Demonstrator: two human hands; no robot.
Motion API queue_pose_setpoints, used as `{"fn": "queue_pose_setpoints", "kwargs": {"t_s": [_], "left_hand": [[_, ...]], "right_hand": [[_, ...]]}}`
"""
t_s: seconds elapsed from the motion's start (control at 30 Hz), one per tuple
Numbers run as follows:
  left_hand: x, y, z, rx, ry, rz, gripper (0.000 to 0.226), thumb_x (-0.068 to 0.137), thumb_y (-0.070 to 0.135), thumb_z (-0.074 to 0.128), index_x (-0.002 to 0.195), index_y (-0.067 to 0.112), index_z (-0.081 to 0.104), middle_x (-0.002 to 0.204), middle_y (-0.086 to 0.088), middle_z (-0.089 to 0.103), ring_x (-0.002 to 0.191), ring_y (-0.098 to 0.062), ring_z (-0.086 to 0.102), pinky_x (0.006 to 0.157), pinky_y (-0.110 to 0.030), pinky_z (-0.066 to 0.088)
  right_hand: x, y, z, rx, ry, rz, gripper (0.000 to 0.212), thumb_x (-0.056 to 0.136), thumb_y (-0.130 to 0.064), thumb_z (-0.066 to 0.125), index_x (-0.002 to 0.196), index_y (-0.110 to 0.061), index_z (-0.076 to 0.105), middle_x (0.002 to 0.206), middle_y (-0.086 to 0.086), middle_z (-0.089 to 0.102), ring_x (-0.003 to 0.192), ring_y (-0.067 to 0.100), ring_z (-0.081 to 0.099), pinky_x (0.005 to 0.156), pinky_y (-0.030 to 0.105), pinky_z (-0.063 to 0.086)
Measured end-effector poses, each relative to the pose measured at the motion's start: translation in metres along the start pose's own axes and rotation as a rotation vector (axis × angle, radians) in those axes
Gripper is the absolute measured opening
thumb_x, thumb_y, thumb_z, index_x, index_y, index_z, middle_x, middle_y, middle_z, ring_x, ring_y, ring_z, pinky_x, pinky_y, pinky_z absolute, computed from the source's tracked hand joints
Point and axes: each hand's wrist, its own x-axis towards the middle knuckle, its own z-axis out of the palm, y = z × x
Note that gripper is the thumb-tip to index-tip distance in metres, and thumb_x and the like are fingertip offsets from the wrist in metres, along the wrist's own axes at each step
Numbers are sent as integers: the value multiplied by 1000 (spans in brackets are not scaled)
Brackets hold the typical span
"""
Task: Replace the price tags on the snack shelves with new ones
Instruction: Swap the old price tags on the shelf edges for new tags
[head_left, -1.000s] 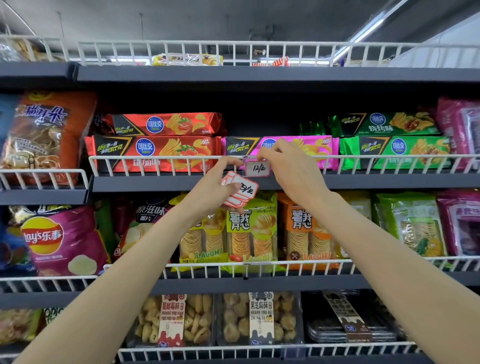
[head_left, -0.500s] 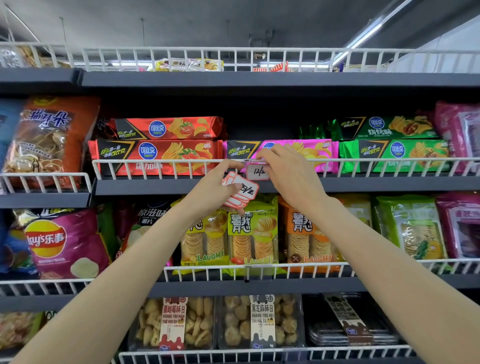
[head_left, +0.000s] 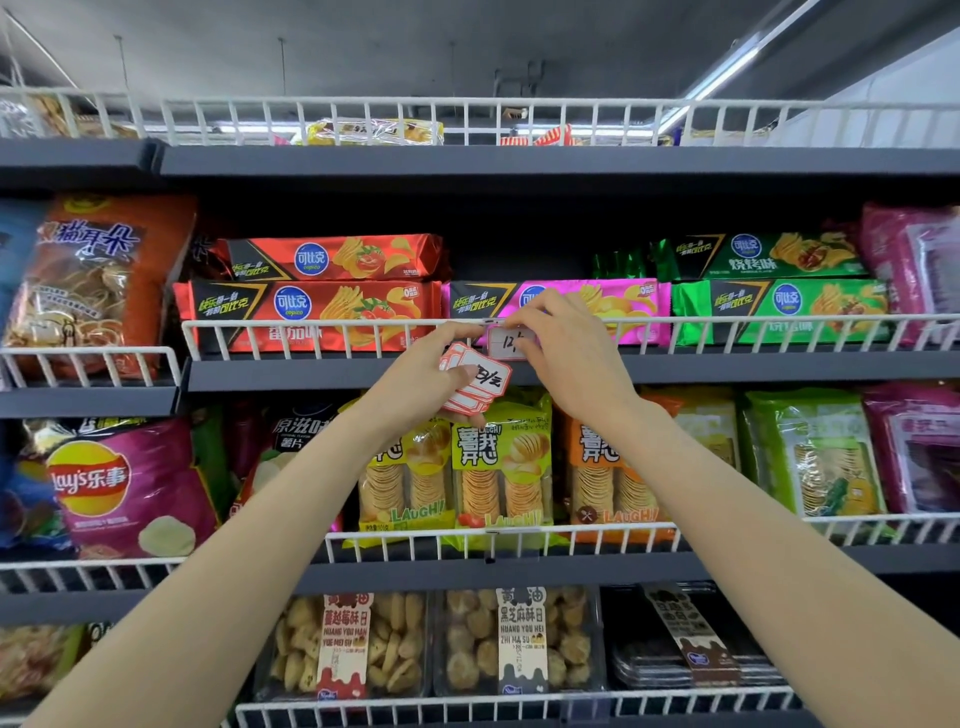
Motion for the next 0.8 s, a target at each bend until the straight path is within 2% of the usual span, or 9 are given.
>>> {"fn": "queue_pose_setpoints", "kwargs": {"t_s": [0.17, 0.23, 0.3, 0.37, 0.43, 0.53, 0.6, 0.7, 0.8], "left_hand": [[0, -2, 4, 0, 59, 13, 37, 96, 11, 47, 130, 25, 41, 122, -10, 54, 65, -21, 71, 55, -24, 55], [0, -6, 7, 19, 105, 18, 31, 97, 16, 47, 127, 21, 41, 123, -10, 54, 71, -24, 71, 69, -35, 58], [-2, -9, 10, 59, 162, 19, 27, 97, 22, 47, 123, 17, 44, 119, -10, 58, 81, -28, 70, 84, -43, 54], [-5, -13, 13, 78, 206, 17, 23, 96, 28, 47, 116, 17, 49, 114, -7, 63, 92, -28, 67, 91, -48, 49], [-11, -14, 15, 34, 221, 27, 15, 96, 26, 48, 109, 19, 53, 107, -4, 67, 91, -26, 67, 90, -50, 50], [-19, -14, 20, 24, 221, 33, 15, 96, 23, 49, 108, 17, 56, 102, -3, 68, 90, -23, 67, 89, -50, 51], [-23, -15, 24, 48, 190, 46, 17, 96, 23, 49, 110, 15, 56, 103, -3, 67, 93, -20, 65, 89, -48, 51], [-30, -22, 32, 56, 148, 50, 13, 96, 20, 49, 108, 17, 55, 104, -3, 67, 93, -18, 65, 87, -42, 53], [-40, -32, 42, 18, 92, 26, 12, 96, 16, 48, 106, 12, 55, 100, -7, 67, 76, -8, 67, 67, -24, 57]], "right_hand": [[-2, 0, -5, -19, -10, -21, 31, 97, -17, 44, 127, -15, 51, 125, 4, 49, 113, 19, 41, 88, 32, 38], [-2, 1, -4, -12, -8, -23, 31, 97, -17, 44, 127, -14, 51, 125, 4, 50, 113, 19, 41, 88, 32, 39], [-3, 1, -3, 3, -3, -18, 32, 97, -16, 44, 127, -13, 53, 124, 5, 49, 113, 19, 40, 88, 32, 41], [-5, 0, -2, 42, 4, -13, 33, 97, -17, 45, 128, -12, 53, 123, 4, 49, 112, 18, 39, 89, 30, 40], [-11, -3, -3, 193, -5, 21, 32, 97, -20, 47, 127, -13, 55, 117, 3, 51, 106, 13, 43, 85, 18, 37], [-26, -8, -5, 533, -78, 137, 23, 93, -24, 54, 111, -15, 66, 99, -3, 61, 86, 4, 52, 70, 2, 35], [-37, -9, -2, 644, -105, 218, 14, 87, -27, 63, 97, -17, 67, 87, -4, 65, 80, 7, 57, 67, 5, 38], [-51, -9, 5, 774, -117, 320, 11, 79, -23, 72, 82, -14, 66, 72, -2, 65, 69, 10, 59, 66, 20, 45], [-68, -6, 12, 864, -124, 393, 8, 77, -16, 75, 75, -14, 67, 66, -3, 64, 63, 9, 59, 65, 22, 48]]}}
